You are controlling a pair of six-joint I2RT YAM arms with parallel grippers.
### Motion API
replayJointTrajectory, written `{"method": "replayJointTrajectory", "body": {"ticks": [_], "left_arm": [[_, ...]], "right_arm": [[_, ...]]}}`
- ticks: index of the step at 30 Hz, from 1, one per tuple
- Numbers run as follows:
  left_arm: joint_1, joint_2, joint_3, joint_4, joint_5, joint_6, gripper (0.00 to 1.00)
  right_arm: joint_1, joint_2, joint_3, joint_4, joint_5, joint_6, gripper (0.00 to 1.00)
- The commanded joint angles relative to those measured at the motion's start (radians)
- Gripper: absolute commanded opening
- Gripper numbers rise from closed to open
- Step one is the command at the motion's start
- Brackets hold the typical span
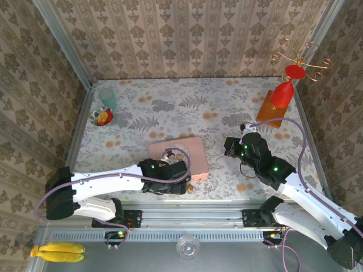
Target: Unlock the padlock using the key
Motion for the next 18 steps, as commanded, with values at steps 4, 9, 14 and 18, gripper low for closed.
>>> {"method": "replayJointTrajectory", "body": {"ticks": [4,9,14,18], "left_arm": [[0.028,0.061,0.000,0.070,-0.068,-0.017,0.74],[0.082,0.084,0.009,0.092,-0.117,0.024,0.74],[0.166,0.111,0.012,0.173,-0.151,0.094,0.74],[0.200,0.176,0.068,0.173,-0.235,0.161,0.73]], "right_arm": [[-0.014,0.004,-0.005,0.007,-0.015,-0.011,0.00],[-0.015,0.004,-0.009,0.013,-0.022,-0.009,0.00],[-0.016,0.005,-0.019,0.011,-0.037,0.003,0.00],[-0.017,0.003,-0.029,0.019,-0.042,0.017,0.00]]}}
